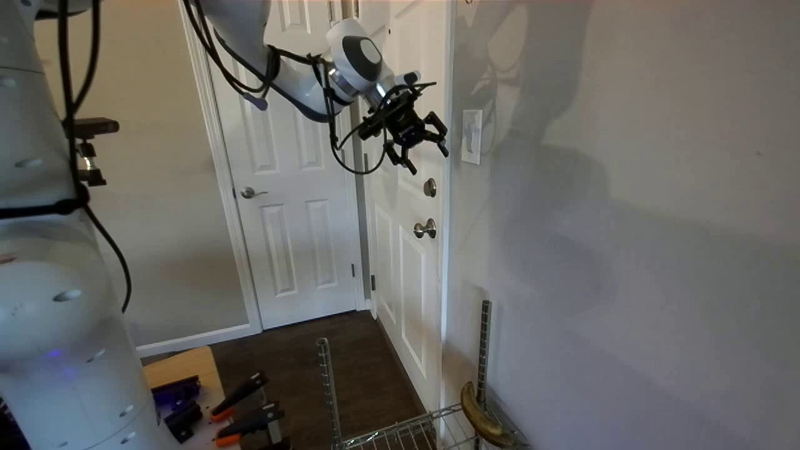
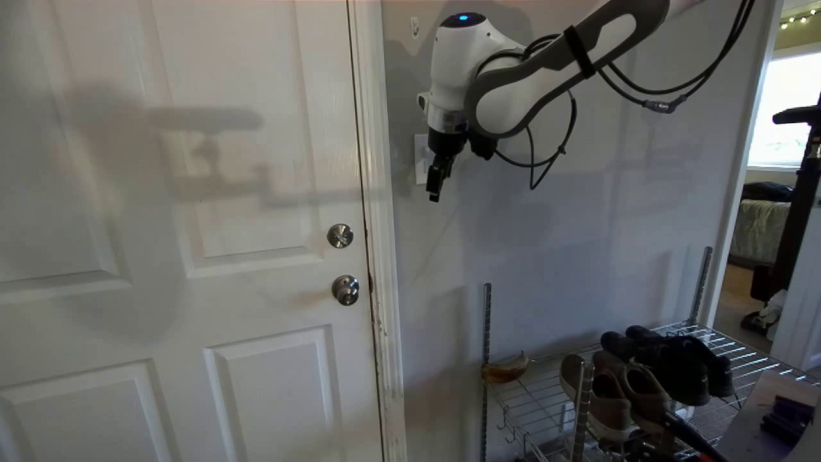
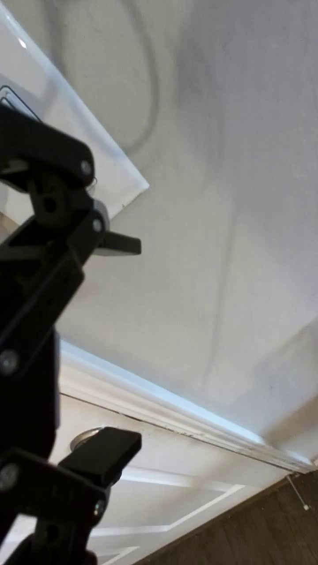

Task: Push the light switch downwards

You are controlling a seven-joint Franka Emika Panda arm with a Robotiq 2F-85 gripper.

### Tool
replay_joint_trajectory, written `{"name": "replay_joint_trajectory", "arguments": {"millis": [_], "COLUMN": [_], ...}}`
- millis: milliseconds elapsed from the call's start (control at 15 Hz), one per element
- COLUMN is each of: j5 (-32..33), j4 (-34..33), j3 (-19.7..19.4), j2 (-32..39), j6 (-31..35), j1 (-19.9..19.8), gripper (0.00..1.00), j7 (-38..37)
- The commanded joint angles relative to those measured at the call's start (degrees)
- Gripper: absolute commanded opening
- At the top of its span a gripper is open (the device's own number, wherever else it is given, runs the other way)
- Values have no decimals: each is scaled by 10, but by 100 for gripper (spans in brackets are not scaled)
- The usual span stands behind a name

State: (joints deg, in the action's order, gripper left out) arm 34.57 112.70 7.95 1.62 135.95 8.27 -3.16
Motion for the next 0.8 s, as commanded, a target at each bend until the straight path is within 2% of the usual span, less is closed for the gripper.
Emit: {"name": "replay_joint_trajectory", "arguments": {"millis": [0,733], "j5": [39,99], "j4": [-9,-84], "j3": [-8,-9], "j2": [8,47], "j6": [32,7], "j1": [-3,16], "gripper": [100,100], "j7": [-9,-39]}}
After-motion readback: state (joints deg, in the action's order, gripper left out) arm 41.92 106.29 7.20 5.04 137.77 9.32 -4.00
